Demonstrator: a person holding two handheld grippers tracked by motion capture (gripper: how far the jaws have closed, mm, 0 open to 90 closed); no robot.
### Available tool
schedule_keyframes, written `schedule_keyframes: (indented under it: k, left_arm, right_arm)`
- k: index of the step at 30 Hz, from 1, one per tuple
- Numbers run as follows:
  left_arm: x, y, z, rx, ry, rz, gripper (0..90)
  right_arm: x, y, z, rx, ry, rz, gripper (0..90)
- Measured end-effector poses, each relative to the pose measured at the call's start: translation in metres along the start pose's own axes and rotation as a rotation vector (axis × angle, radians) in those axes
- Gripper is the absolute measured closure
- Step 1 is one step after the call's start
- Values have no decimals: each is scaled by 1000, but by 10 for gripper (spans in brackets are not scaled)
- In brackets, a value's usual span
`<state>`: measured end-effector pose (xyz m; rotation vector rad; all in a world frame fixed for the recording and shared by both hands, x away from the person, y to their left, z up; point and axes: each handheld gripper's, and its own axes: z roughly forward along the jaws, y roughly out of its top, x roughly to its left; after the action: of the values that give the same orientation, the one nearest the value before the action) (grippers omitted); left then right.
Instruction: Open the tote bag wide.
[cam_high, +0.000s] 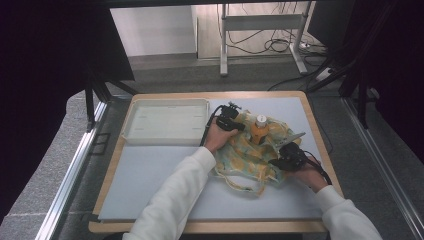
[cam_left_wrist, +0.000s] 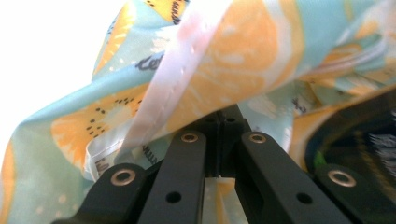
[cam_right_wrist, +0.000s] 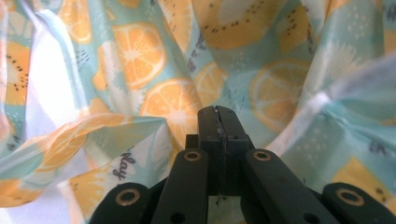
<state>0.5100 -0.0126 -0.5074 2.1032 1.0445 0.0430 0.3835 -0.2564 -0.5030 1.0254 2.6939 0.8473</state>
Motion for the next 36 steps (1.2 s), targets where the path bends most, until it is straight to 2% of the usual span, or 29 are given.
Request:
schedule_keyframes:
  k: [2, 5, 11, 16, 20, 25, 27, 30, 31, 36]
  left_arm:
    - [0, 0, -1, 2, -9, 1, 899]
    - [-7, 0, -11, -12, -29, 21, 899]
    - [-27, -6, -35, -20, -64, 89, 899]
    - [-36, -16, -47, -5, -69, 97, 899]
    - [-40, -25, -49, 3, -80, 103, 899]
    - [-40, -32, -42, 20, -83, 92, 899]
    - [-38, -33, -39, 29, -83, 94, 899]
    - [-37, -35, -34, 41, -90, 93, 899]
    - [-37, -36, -33, 44, -94, 92, 899]
    - [-36, -41, -27, 65, -107, 88, 899]
  right_arm:
    - [-1, 1, -4, -17, 1, 0, 893]
    - [-3, 5, -9, -39, -4, 3, 893]
    - [-11, 20, -28, -109, -41, 18, 892]
    - [-21, 31, -40, -166, -82, 47, 892]
    - [-30, 44, -44, -173, -96, 57, 893]
    - [-37, 64, -37, -181, -108, 53, 892]
    - [-40, 72, -31, -176, -95, 61, 893]
    - [-46, 79, -16, -127, -80, 73, 892]
    - [-51, 80, -5, -95, -58, 86, 892]
    - [-58, 80, 11, -55, -41, 111, 892]
